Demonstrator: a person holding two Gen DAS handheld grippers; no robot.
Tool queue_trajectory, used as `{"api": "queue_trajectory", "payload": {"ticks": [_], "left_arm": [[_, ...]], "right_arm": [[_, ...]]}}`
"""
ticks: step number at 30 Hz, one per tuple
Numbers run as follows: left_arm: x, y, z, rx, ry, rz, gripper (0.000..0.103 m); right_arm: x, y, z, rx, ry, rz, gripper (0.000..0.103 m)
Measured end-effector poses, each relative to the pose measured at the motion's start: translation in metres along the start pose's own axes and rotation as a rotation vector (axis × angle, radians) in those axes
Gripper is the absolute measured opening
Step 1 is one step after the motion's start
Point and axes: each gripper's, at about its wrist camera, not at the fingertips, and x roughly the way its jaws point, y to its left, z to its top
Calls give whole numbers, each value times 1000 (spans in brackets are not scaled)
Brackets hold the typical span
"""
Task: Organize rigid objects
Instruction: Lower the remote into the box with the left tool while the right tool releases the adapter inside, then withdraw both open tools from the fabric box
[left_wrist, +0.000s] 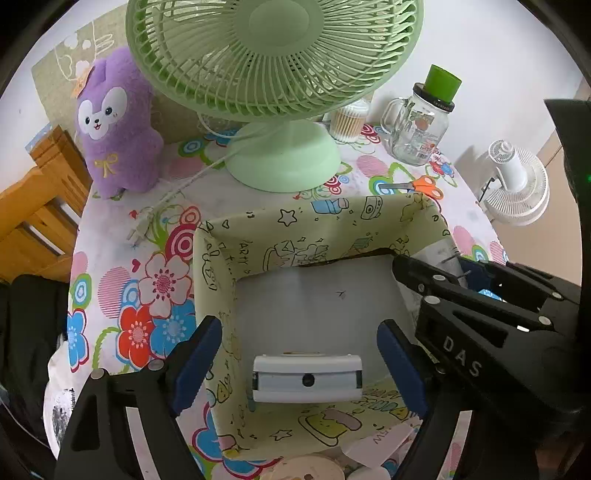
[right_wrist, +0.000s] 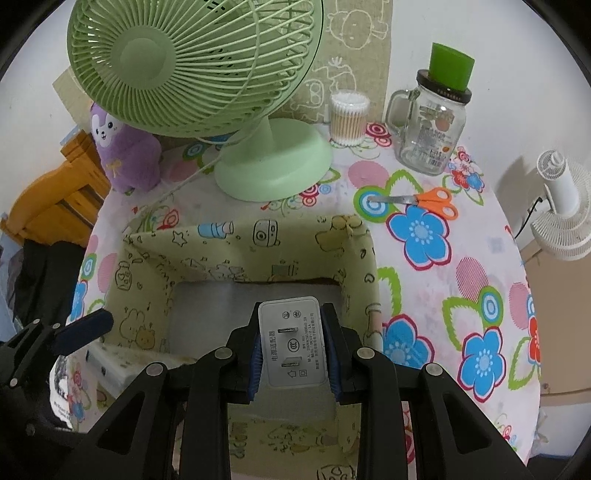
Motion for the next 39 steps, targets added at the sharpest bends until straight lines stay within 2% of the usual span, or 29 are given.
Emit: {"api": "queue_trajectory", "payload": {"ticks": [1, 2, 4, 5, 15, 31, 35, 39], "left_arm": [[0, 0, 0, 0, 1, -1, 88], [-1, 0, 0, -2, 2, -2, 88], [-2, -1, 0, -4, 0, -3, 88], [-4, -1, 0, -2, -5, -5, 88], [-28, -10, -13, 15, -30, 17, 89], [-56, -7, -45, -43, -34, 51, 89], [-64, -9, -53, -49, -43, 58, 89], [-71, -12, -60, -59, -48, 61, 89]], "right_arm": [[0, 2, 1, -11, -5, -11, 37], [0, 3, 1, -18, -5, -17, 49], [-5, 4, 1, -24, -27, -18, 68], [-7, 5, 1, -25, -35, -18, 71], [-28, 6, -10, -28, -21, 16, 73], [-59, 9, -43, -38, -24, 45, 74], [-68, 6, -50, -34, -32, 50, 80], [-78, 2, -58, -34, -39, 49, 83]]}}
